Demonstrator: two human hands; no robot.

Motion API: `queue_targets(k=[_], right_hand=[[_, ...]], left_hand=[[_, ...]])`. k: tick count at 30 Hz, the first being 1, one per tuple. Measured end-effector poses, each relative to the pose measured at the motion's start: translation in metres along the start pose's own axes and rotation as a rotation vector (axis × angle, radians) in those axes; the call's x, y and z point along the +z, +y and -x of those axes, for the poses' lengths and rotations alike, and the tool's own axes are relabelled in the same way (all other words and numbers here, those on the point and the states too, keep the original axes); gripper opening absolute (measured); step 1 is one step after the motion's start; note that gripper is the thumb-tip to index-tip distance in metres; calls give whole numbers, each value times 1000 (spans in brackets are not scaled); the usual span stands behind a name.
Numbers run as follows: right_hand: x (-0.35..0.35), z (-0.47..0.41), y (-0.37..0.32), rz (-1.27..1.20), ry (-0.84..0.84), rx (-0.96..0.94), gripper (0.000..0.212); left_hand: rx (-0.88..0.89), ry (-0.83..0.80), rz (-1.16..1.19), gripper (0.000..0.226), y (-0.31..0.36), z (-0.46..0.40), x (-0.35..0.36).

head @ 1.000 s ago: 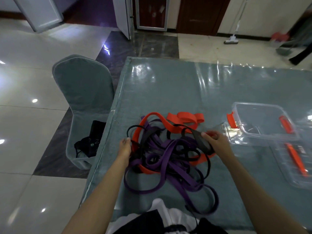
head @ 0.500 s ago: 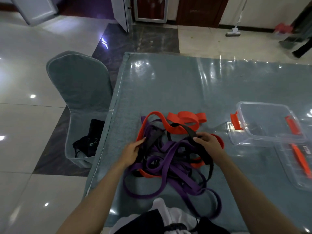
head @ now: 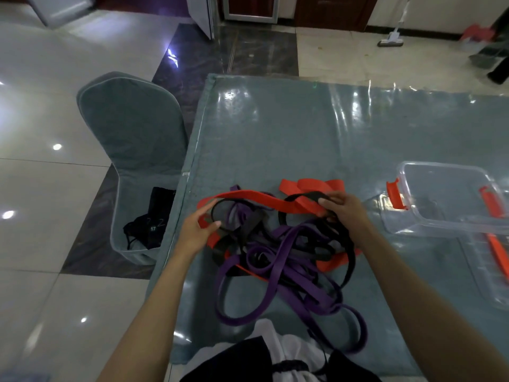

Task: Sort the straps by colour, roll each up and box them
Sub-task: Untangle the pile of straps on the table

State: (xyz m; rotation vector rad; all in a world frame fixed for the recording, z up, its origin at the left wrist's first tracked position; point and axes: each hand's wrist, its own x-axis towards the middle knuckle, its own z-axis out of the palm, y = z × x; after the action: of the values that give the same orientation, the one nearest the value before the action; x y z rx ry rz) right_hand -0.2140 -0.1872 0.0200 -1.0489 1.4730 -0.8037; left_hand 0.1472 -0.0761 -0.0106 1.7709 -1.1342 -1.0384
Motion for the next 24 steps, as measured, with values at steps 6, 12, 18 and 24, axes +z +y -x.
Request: queue_targets(k=[6,12,18,24], right_hand=[[24,-12,-49,-59,-79,-173,16],[34,6,-83,-159,-21,-412,16],[25,18,-67,-179,-108,-412,31],[5,26,-6,130,-128,-164,64]], left_hand=[[249,181,-311,65,6,20,-6],[291,104,-349,86,14,28,-15],[207,1,-386,105,-4,33,-16],[-82,-113,-352,130,-37,53,-8]])
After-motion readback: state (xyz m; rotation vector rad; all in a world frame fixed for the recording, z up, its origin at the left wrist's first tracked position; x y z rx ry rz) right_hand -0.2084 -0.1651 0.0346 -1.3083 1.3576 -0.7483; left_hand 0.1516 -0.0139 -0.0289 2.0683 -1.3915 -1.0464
